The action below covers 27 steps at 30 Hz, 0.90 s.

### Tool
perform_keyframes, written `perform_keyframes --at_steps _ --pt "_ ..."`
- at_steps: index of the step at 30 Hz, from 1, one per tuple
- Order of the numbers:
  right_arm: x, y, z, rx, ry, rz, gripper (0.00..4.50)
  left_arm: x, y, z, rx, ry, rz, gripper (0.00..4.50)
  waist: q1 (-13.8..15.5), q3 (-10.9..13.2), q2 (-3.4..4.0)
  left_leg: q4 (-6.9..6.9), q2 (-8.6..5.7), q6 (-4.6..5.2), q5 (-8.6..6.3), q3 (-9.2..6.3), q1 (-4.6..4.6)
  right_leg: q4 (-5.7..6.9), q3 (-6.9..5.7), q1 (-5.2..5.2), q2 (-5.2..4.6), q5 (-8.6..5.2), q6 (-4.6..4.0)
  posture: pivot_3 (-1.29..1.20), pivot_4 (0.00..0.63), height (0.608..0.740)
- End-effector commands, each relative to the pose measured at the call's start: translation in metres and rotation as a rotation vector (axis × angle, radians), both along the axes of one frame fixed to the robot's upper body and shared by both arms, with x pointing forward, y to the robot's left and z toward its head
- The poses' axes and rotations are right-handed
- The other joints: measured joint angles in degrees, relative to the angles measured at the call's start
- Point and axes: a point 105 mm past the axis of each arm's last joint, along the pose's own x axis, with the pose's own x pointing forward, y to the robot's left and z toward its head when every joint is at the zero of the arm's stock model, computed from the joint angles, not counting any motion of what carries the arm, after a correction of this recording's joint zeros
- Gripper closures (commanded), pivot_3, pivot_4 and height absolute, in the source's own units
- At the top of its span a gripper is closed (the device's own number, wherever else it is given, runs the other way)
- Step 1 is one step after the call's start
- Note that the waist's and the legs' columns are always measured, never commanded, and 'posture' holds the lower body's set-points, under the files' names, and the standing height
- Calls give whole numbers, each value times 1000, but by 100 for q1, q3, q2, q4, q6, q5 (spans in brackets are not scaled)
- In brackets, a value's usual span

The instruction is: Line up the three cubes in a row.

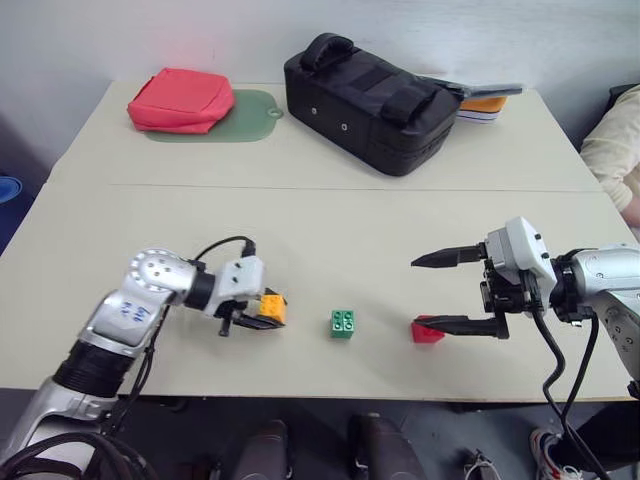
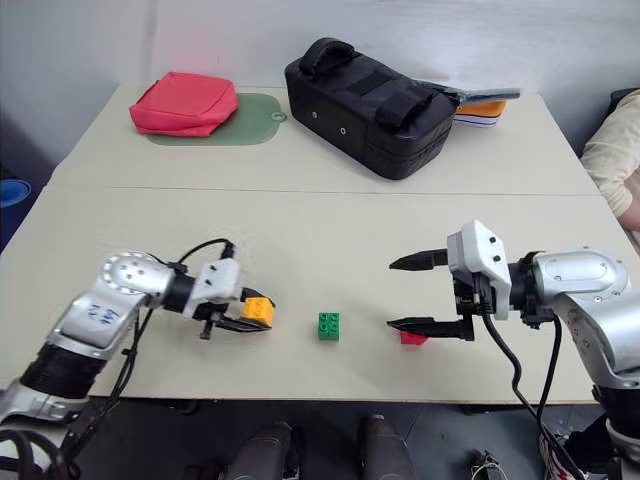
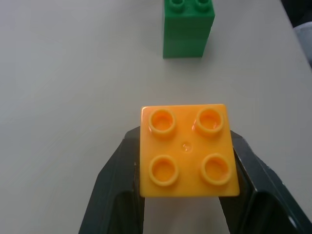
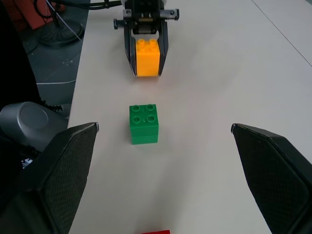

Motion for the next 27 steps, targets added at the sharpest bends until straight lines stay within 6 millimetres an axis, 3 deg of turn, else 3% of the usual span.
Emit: perform_keyframes --at_steps 1,7,26,27 --pt "-7 0 7 -3 -36 8 0 3 2 0 31 -27 6 2959 -1 0 0 0 0 1 0 0 0 2 1 0 0 0 0 0 150 740" --pt "-7 -1 6 -1 -35 0 0 -10 9 0 40 13 -22 2959 0 0 0 0 2 2 0 0 1 -1 3 1 -2 0 0 0 150 740" --pt "-7 -1 3 -3 -26 8 0 -1 19 -6 47 2 17 2959 -1 0 0 1 2 2 0 -1 3 -4 3 2 -4 0 0 0 150 740" --pt "-7 -1 3 -4 -27 7 0 -2 20 -6 45 5 15 2609 -2 0 0 0 2 2 0 -1 3 -3 3 2 -4 0 0 0 150 740"
